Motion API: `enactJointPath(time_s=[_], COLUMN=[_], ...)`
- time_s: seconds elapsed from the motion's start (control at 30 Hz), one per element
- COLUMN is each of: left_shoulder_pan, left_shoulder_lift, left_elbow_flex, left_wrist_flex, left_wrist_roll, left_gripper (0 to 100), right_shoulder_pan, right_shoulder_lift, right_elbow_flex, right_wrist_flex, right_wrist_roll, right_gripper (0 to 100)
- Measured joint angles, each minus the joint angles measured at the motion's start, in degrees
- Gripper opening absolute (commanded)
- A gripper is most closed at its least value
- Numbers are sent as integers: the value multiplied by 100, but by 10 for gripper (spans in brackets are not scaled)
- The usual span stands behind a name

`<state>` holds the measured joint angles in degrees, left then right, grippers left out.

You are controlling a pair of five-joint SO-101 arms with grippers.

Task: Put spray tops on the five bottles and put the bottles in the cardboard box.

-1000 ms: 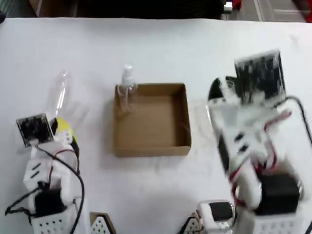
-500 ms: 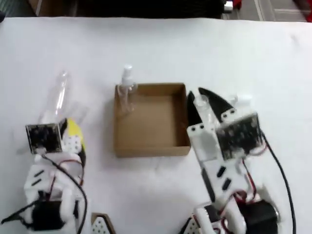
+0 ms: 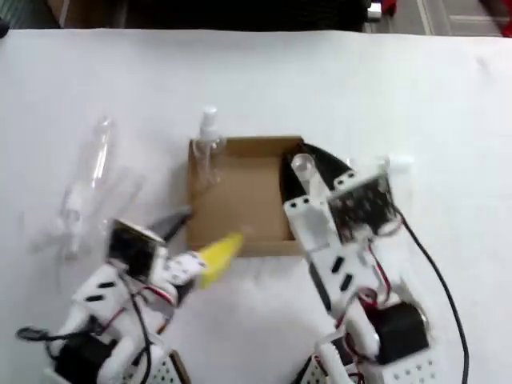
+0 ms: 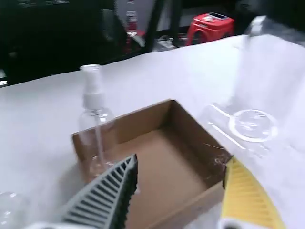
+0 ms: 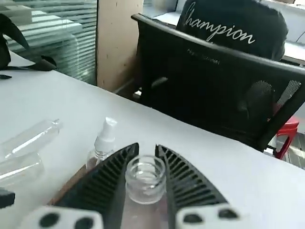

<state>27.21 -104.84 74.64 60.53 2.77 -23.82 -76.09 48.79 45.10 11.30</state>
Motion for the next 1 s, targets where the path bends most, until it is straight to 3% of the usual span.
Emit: enactJointPath(time_s=[0.13, 0.4, 0.6, 0.73, 1.0], left_shoulder_pan=[501, 782, 774, 580, 202], left_shoulder_lift=[88, 62, 79, 79, 53], left_elbow_flex=[598, 668, 686, 686, 800], left_wrist_flex=[-571, -695, -695, -695, -695], left_wrist_roll=[0, 0, 0, 0, 0], left_gripper=[269, 270, 271, 272, 272], right_shoulder_pan=[-237, -695, -1442, -1934, -2075], right_shoulder_lift=[-167, -211, -237, -246, -246], right_elbow_flex=[79, 809, 870, 870, 870], right_wrist_flex=[-88, -774, -826, -738, -642], right_wrist_roll=[-519, -642, -624, -176, -44], right_gripper=[15, 15, 15, 15, 15])
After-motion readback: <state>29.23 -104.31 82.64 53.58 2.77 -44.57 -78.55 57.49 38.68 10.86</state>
